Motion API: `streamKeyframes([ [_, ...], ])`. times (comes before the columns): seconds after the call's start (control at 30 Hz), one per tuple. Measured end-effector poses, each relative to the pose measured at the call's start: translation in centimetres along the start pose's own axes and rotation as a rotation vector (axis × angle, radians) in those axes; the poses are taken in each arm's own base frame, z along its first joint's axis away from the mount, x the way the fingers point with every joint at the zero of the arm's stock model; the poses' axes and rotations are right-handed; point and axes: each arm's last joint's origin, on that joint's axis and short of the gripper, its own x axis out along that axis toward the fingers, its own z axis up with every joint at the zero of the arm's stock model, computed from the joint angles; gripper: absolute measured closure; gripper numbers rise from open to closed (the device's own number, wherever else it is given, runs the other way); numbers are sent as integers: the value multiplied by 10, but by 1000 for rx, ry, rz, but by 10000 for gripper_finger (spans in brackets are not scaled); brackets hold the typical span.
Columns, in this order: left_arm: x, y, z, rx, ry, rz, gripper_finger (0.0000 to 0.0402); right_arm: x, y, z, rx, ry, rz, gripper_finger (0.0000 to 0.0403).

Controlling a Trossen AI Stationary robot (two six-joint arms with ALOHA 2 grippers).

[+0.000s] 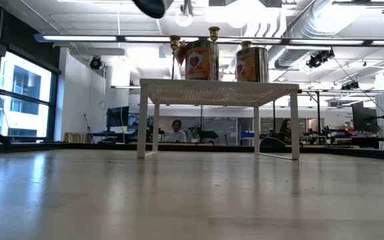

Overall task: Pick & Place candle stick holders
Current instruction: Put the silver candle on the shelf aligned with the gold candle holder

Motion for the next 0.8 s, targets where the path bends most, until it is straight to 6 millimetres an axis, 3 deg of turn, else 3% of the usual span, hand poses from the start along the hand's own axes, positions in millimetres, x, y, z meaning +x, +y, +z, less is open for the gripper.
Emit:
streamKeyframes([
  [0.13,0,4,-6,-40,-20,56,40,0,0,0,-1,0,0,29],
  [0.43,21,4,-43,-97,-9,111,40,0,1,0,20,7,45,29],
  [0.8,33,9,-49,-64,-12,157,40,0,3,0,25,16,90,29],
])
